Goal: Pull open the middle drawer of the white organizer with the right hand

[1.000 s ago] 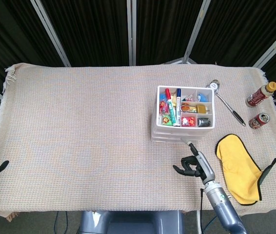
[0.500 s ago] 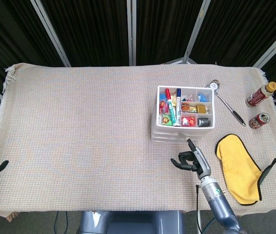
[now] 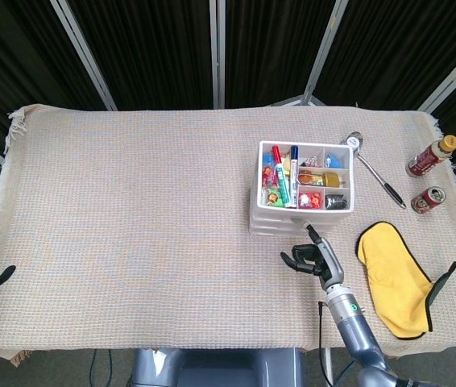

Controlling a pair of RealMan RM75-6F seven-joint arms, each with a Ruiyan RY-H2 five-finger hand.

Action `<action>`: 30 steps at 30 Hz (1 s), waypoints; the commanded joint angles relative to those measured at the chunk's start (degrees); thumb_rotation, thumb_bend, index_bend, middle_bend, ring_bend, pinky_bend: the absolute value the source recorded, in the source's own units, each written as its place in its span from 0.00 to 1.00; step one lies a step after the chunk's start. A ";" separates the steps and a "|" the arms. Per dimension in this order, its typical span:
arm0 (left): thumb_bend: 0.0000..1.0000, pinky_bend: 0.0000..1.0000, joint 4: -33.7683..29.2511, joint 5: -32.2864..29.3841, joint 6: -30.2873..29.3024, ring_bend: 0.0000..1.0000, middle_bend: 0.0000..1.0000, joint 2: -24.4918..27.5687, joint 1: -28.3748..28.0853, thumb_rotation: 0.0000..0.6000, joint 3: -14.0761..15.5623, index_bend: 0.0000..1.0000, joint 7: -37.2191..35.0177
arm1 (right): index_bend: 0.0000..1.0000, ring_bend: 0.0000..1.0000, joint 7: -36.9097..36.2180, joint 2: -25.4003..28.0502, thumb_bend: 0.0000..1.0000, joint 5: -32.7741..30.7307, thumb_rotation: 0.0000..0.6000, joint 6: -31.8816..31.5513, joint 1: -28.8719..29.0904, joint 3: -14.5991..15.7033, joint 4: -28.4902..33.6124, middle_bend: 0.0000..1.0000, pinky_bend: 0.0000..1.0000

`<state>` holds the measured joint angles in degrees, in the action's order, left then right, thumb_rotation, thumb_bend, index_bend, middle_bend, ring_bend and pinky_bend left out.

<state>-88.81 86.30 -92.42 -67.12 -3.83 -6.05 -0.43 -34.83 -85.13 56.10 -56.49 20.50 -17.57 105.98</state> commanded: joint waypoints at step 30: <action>0.04 0.00 -0.05 0.09 0.06 0.00 0.00 0.24 -0.01 1.00 0.02 0.00 -0.70 | 0.24 0.90 1.01 -2.94 0.23 -1.43 1.00 0.86 0.78 -1.33 1.45 0.87 0.72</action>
<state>-88.86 86.39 -92.36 -66.89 -3.84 -6.03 -1.13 -33.85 -88.09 54.61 -55.64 21.34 -18.99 107.32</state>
